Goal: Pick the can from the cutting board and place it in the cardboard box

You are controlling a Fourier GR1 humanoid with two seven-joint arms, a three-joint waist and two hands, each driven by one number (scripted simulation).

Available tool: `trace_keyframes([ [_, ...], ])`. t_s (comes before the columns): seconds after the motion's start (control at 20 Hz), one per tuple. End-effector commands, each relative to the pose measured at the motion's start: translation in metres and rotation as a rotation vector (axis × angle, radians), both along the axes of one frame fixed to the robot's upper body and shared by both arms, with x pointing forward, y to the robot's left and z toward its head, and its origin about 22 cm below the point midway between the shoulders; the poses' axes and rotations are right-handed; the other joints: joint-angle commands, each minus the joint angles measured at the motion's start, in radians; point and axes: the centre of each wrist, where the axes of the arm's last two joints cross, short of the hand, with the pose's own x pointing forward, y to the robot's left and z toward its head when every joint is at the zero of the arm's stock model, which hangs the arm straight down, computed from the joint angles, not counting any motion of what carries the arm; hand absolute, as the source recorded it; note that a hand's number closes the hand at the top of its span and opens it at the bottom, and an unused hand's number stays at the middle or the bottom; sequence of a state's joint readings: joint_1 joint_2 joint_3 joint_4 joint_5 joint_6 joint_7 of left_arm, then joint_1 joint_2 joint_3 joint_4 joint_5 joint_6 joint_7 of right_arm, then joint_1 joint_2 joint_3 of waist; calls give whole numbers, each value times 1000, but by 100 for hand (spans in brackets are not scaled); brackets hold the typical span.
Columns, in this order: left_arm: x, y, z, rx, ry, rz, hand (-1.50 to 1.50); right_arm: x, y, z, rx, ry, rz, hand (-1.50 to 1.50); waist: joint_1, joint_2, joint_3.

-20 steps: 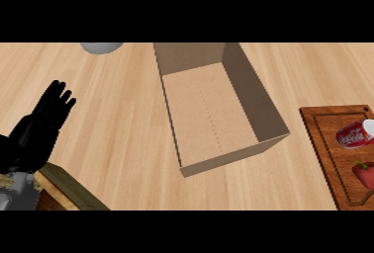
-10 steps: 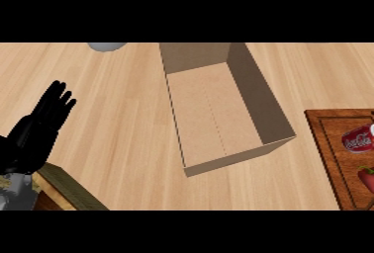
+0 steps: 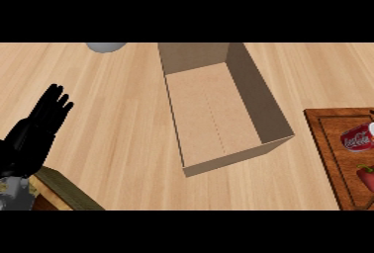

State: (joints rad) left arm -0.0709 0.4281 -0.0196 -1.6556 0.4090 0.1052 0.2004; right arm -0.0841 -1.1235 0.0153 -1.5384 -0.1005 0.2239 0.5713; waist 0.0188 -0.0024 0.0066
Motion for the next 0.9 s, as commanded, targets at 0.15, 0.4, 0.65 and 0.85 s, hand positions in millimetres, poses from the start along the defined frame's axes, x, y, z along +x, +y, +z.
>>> trace_keyframes([
  [0.15, -5, 4, -19, 4, 36, 40, 0, 13, 4, -28, 2, 110, -15, -150, -12, 4, -7],
  [0.4, -8, 0, -25, -1, 50, 33, 0, 21, -4, -32, 10, 93, -2, -150, -14, 4, -7],
  [0.65, -5, -4, -3, -7, 63, 34, 0, 19, 1, -33, 9, 59, 26, -150, -17, 2, -6],
  [0.85, -10, 21, -11, -11, 61, 34, 0, 30, 13, -32, -27, 39, 42, -150, -13, 3, -7],
])
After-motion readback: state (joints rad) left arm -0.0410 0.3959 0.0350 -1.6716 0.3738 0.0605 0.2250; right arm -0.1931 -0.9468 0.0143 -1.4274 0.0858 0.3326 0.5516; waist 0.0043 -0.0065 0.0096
